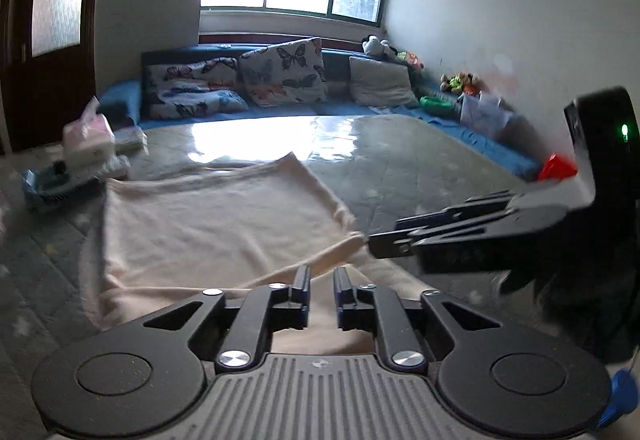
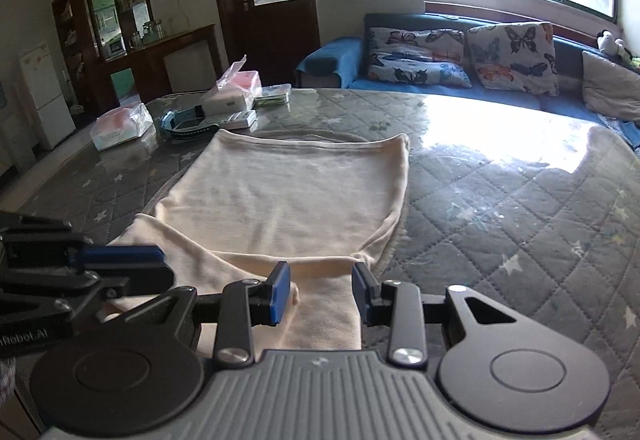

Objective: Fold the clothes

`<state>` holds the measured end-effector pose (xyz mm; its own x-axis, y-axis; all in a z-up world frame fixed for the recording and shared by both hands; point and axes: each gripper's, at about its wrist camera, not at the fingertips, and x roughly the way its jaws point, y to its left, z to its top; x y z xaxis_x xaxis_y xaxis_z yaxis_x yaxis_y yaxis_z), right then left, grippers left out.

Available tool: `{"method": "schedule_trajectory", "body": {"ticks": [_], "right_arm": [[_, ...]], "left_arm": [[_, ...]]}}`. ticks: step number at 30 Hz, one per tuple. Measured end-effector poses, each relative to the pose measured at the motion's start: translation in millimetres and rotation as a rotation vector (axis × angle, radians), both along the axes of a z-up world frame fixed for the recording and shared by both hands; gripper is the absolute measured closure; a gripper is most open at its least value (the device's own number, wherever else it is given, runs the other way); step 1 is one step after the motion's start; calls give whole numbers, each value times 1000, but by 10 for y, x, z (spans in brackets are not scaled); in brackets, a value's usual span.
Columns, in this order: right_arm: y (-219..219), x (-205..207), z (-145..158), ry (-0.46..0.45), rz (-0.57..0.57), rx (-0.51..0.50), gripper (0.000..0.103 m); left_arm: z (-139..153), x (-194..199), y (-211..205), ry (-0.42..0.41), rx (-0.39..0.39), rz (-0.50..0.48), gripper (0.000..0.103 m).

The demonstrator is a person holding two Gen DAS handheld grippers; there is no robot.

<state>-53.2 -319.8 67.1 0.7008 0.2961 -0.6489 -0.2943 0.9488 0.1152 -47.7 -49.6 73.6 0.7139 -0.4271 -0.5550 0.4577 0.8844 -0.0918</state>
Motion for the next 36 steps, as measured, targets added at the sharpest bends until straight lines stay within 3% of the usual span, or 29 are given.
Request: {"method": "schedule_trajectory", "body": {"ticks": [2, 3, 9, 16, 19, 22, 29, 36], "right_arm": [[37, 25, -12, 7, 13, 2, 69], [56, 28, -26, 17, 19, 7, 69], [174, 32, -163, 88, 53, 13, 69], [277, 9, -258, 138, 78, 10, 70], [322, -7, -282, 150, 89, -1, 85], [340, -35, -236, 119, 83, -30, 98], [355, -125, 127, -41, 68, -126, 99], [285, -109, 381, -117, 39, -166, 99]], "left_arm": [[15, 16, 152, -9, 17, 26, 63], [20, 18, 231, -17, 30, 43, 61], [-31, 45, 707, -12, 105, 152, 60], [-42, -61, 1102, -3, 176, 214, 55], [-31, -106, 1181, -5, 205, 213, 54], [-72, -144, 1203, 2, 217, 192, 54], [-372, -149, 1037, 68, 197, 149, 54], [-467, -170, 914, 44, 217, 107, 56]]}}
